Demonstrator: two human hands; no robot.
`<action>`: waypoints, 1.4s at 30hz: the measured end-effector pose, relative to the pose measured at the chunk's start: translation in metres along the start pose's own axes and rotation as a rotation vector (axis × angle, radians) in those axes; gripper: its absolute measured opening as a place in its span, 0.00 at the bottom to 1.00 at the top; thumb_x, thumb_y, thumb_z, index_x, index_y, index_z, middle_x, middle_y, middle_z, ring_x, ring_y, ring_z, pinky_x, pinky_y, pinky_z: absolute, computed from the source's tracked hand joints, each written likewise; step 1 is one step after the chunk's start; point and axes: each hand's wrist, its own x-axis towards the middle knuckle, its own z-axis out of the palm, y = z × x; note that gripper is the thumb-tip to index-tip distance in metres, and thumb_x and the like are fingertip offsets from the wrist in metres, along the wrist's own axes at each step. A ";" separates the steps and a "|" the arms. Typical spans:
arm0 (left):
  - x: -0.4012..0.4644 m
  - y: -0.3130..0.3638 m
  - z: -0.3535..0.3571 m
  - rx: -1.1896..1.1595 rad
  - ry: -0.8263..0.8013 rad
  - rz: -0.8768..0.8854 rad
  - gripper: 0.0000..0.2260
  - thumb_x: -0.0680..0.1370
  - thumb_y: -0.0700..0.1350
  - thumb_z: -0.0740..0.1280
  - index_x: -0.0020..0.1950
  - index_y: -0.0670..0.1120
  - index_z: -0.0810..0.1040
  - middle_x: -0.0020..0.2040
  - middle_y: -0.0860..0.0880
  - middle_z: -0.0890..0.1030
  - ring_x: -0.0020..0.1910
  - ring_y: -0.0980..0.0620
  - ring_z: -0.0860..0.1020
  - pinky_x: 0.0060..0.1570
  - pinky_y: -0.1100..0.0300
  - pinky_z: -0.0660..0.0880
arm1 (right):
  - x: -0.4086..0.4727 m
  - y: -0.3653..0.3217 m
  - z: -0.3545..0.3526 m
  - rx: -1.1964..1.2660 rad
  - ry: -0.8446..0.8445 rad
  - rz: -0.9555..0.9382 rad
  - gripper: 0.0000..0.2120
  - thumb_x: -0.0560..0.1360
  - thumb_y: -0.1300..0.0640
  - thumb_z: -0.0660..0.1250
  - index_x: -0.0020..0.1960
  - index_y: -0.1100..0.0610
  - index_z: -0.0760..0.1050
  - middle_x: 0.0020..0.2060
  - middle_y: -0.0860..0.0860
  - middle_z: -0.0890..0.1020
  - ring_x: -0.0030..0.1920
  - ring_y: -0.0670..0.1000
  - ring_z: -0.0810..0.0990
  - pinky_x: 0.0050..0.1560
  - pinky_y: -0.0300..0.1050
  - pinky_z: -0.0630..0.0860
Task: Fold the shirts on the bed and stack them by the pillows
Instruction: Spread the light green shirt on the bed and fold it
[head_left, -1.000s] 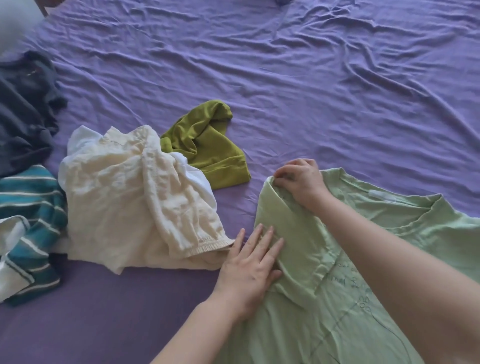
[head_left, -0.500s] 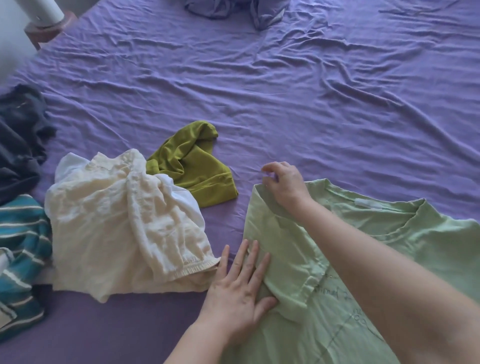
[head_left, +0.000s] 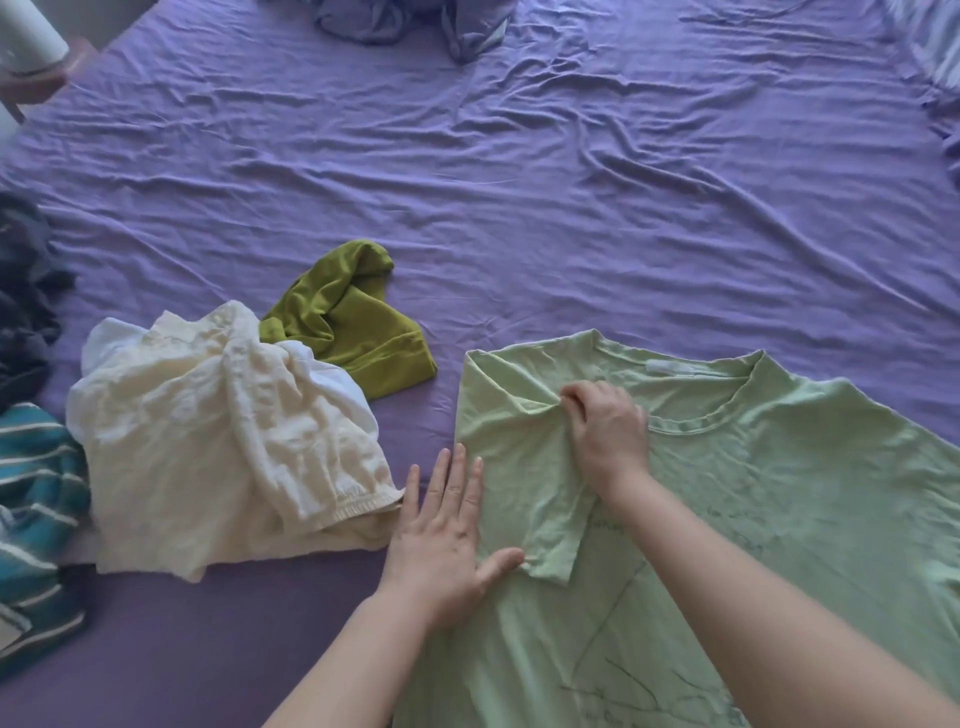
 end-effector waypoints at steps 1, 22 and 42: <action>0.000 0.001 0.000 0.002 -0.013 -0.009 0.43 0.68 0.74 0.34 0.72 0.47 0.27 0.71 0.47 0.25 0.70 0.50 0.24 0.69 0.45 0.28 | -0.008 -0.002 -0.003 0.034 0.026 -0.034 0.12 0.78 0.53 0.62 0.60 0.52 0.75 0.58 0.51 0.78 0.61 0.55 0.71 0.59 0.51 0.62; -0.015 0.140 -0.042 -0.031 -0.232 0.145 0.29 0.78 0.65 0.42 0.77 0.57 0.41 0.78 0.51 0.40 0.76 0.48 0.36 0.72 0.44 0.38 | -0.171 0.206 -0.127 -0.499 -0.539 0.085 0.27 0.79 0.39 0.45 0.75 0.40 0.40 0.76 0.48 0.41 0.76 0.53 0.38 0.73 0.55 0.41; 0.060 0.398 -0.029 0.056 -0.238 0.531 0.29 0.78 0.64 0.49 0.77 0.56 0.47 0.78 0.48 0.41 0.76 0.44 0.36 0.69 0.37 0.35 | -0.081 0.363 -0.223 -0.234 -0.272 0.336 0.30 0.80 0.56 0.56 0.77 0.54 0.45 0.76 0.53 0.51 0.75 0.54 0.50 0.73 0.50 0.54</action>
